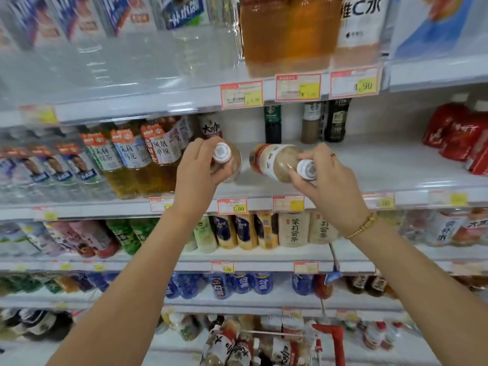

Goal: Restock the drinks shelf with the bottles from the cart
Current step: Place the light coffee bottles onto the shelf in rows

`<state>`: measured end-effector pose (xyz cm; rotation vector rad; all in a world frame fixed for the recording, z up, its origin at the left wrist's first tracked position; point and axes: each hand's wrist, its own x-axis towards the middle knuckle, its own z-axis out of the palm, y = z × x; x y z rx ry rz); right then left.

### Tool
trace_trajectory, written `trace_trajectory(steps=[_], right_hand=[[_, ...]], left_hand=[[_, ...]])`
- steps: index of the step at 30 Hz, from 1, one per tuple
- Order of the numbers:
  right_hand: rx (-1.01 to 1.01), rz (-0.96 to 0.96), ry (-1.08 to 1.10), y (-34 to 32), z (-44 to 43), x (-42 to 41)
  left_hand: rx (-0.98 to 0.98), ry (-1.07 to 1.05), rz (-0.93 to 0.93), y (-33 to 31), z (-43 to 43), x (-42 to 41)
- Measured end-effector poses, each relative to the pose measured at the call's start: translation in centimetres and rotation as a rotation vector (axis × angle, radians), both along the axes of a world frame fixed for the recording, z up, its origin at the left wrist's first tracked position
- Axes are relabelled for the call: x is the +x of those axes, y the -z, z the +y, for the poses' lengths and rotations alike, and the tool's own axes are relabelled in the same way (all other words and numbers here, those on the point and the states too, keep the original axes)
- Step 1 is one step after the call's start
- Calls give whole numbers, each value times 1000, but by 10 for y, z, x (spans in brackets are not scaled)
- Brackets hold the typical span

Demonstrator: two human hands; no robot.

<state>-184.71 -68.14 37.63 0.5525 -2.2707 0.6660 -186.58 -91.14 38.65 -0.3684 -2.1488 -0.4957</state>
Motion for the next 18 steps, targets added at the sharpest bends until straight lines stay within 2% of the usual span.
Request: trace_trajectory(steps=[3, 5, 8, 13, 15, 18], right_hand=[[-124, -80, -25, -12, 0, -27], [-290, -140, 1, -21, -3, -46], [-431, -168, 87, -31, -20, -75], [-660, -327, 77, -45, -55, -117], [-673, -356, 55, -46, -70, -133], [-638, -379, 53, -32, -87, -142]], left_hand=[[225, -16, -120, 1, -2, -21], [447, -4, -125, -6, -6, -33], [641, 43, -156, -17, -11, -51], [980, 182, -445, -20, -13, -78], [965, 249, -523, -17, -5, -86], [807, 270, -548, -15, 13, -92]])
